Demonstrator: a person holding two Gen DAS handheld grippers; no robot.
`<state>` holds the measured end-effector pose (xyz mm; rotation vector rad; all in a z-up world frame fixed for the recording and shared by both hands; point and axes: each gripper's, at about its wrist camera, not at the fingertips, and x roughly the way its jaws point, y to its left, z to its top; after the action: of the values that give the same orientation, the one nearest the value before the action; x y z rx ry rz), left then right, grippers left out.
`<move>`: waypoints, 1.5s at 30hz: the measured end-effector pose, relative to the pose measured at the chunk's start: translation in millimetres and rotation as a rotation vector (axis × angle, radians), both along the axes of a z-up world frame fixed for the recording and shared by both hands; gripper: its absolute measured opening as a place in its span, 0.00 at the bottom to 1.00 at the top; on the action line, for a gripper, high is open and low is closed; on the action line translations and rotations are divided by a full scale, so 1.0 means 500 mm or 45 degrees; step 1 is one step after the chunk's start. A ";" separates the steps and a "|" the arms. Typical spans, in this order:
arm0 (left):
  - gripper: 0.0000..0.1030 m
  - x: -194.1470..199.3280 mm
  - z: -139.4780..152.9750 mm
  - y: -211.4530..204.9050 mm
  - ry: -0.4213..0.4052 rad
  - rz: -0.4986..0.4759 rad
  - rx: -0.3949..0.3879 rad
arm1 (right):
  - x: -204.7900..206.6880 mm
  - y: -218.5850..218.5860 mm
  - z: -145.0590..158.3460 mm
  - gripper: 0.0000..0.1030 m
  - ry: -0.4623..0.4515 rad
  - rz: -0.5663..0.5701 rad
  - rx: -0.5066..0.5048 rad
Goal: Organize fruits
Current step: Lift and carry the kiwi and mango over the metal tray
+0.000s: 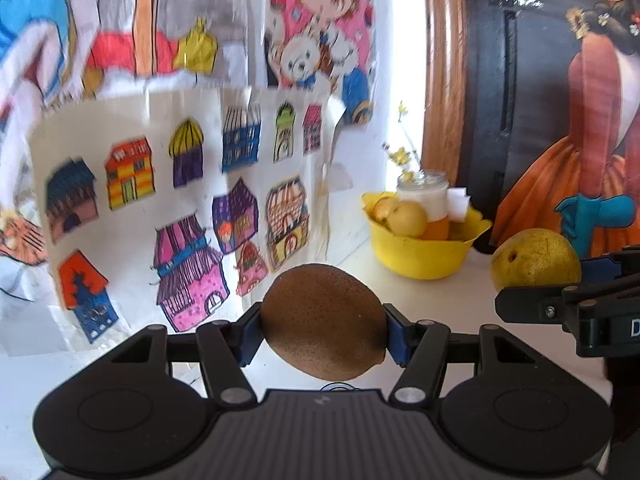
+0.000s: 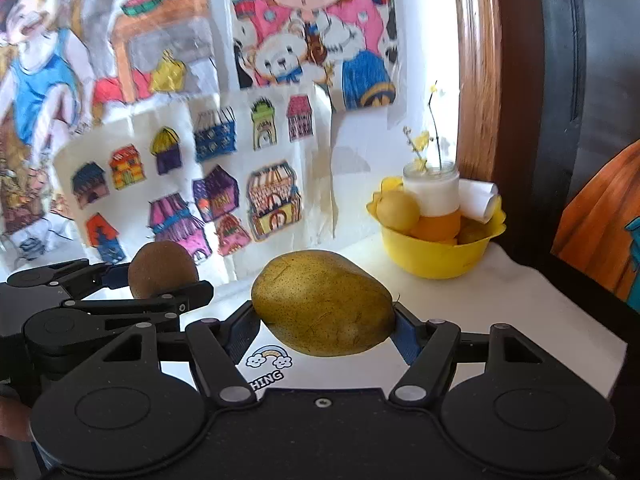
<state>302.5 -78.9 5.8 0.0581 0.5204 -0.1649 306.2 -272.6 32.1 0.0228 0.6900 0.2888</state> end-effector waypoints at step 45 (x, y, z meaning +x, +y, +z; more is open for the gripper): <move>0.63 -0.392 0.022 0.057 -0.021 -0.007 -0.039 | -0.404 0.014 0.059 0.69 -0.073 0.017 0.056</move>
<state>106.4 -50.6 16.8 0.0308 0.5013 -0.1780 104.0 -265.8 61.4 0.0517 0.6274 0.3167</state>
